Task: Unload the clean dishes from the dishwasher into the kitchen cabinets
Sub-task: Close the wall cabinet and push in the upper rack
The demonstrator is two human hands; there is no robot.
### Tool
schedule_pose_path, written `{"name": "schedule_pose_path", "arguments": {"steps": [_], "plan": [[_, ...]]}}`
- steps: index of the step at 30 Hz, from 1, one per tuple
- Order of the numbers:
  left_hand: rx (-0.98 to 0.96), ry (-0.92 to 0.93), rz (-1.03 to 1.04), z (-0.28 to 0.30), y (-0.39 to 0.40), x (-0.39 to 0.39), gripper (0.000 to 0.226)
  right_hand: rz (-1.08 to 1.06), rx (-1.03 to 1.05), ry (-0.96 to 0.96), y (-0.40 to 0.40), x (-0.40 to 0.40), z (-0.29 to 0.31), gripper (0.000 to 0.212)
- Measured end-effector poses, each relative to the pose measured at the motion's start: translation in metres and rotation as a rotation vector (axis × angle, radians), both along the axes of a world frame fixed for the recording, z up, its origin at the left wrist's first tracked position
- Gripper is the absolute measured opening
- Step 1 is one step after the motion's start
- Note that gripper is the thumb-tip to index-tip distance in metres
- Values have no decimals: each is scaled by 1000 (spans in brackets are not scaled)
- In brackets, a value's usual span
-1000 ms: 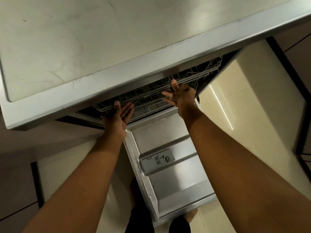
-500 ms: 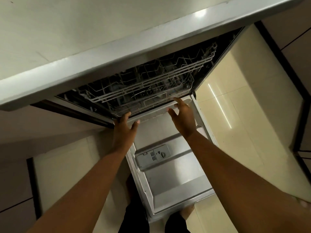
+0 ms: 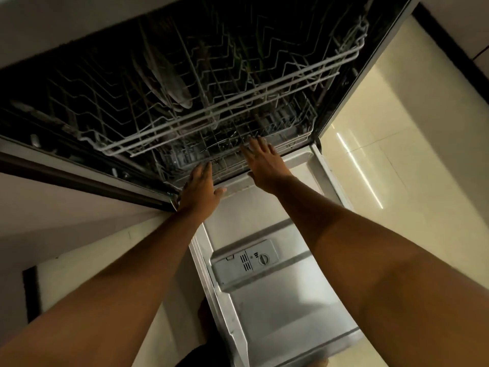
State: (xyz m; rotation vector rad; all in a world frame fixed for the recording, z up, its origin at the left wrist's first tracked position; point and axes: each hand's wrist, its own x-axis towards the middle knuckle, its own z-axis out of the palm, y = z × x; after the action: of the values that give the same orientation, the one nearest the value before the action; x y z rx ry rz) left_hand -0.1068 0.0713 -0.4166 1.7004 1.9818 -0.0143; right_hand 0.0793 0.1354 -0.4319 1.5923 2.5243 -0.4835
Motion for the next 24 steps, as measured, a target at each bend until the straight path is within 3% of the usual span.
{"name": "schedule_pose_path", "arguments": {"steps": [6, 10, 15, 24], "plan": [[-61, -82, -105, -20, 43, 28, 86, 29, -19, -14, 22, -3, -20, 92], [-24, -52, -3, -27, 48, 44, 74, -3, 12, 26, 15, -3, -23, 84], [-41, -42, -26, -19, 9, 58, 63, -2, -17, 7, -24, 10, -15, 76], [-226, -26, -44, -5, -87, 100, 66, 25, -138, -29, -125, 51, -4, 73]]}}
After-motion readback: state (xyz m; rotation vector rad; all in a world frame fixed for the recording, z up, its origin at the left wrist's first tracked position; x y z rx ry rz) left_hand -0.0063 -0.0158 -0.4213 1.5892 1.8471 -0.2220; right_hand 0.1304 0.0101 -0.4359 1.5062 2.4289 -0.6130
